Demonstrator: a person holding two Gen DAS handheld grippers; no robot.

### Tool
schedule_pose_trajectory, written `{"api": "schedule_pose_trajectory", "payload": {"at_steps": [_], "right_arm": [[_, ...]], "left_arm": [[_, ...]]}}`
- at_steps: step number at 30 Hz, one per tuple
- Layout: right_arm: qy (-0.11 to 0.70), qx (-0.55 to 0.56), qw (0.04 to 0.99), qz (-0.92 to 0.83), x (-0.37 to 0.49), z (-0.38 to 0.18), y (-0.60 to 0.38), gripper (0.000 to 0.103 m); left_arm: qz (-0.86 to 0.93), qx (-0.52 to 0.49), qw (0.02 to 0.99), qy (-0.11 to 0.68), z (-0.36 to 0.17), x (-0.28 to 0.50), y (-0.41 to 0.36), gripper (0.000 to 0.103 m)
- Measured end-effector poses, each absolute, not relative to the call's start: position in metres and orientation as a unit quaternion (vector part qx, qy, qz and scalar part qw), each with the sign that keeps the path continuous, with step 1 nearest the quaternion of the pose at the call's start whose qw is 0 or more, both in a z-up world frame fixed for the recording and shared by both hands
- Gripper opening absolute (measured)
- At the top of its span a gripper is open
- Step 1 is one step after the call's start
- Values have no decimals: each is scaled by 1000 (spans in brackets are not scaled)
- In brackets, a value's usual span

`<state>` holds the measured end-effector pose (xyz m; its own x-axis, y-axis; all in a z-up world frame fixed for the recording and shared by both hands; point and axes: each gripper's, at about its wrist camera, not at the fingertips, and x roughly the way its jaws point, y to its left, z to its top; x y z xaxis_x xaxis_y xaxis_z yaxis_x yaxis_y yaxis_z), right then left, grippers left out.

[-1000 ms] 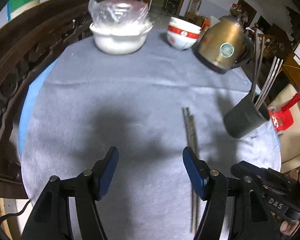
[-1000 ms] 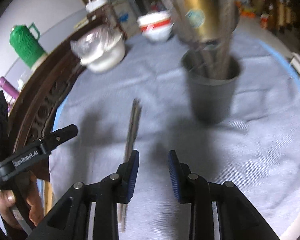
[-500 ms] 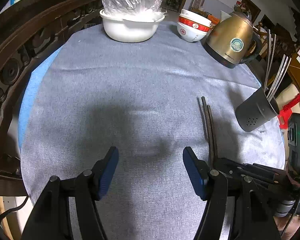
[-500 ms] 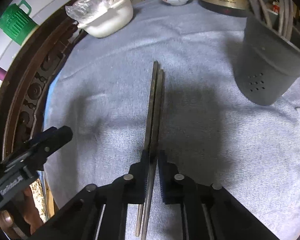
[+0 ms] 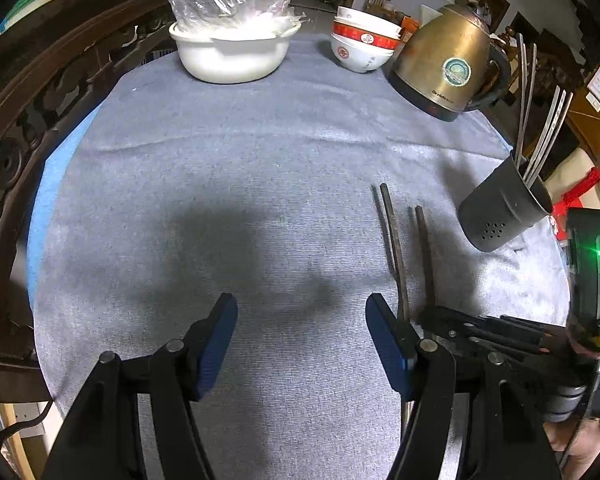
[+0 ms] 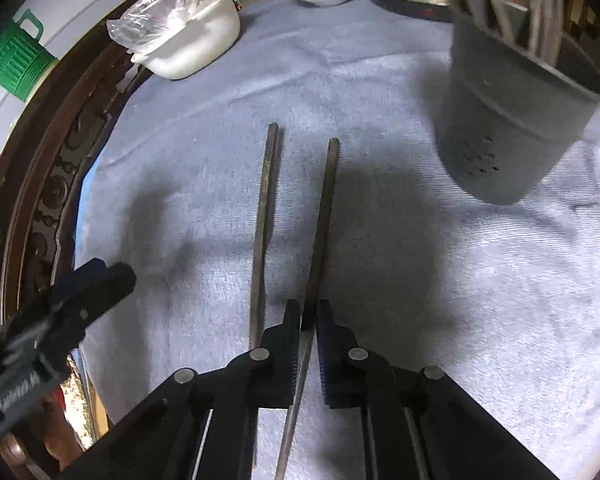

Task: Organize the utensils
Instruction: 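Move both open tools down to the last dark chopsticks on the cloth, then grasp a dark chopstick with the left tool while the right tool grasps another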

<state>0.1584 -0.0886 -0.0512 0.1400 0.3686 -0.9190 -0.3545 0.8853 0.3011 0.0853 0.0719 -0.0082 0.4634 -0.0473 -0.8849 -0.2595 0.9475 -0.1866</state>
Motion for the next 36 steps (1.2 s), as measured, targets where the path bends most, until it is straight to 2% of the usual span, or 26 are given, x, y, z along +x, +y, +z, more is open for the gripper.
{"api": "schedule_pose_trajectory", "payload": {"at_steps": [5, 11, 15, 20, 23, 28, 36], "right_arm": [[610, -9, 755, 238, 159, -50, -91, 7], [612, -40, 759, 220, 162, -47, -112, 7], [616, -35, 755, 223, 164, -50, -120, 7], [620, -32, 750, 228, 168, -51, -120, 9], [619, -31, 751, 228, 171, -52, -124, 9], [613, -32, 757, 226, 178, -44, -126, 10], [614, -57, 758, 214, 187, -53, -101, 10]], "left_arm": [[63, -136, 838, 525, -8, 96, 66, 67], [39, -124, 824, 551, -12, 126, 48, 65], [27, -131, 801, 584, -22, 150, 37, 51], [29, -125, 789, 601, -31, 171, 28, 51], [32, -120, 780, 614, -36, 181, 22, 41], [30, -110, 773, 624, -44, 187, 15, 39], [24, -99, 770, 630, -50, 191, 9, 17]]}}
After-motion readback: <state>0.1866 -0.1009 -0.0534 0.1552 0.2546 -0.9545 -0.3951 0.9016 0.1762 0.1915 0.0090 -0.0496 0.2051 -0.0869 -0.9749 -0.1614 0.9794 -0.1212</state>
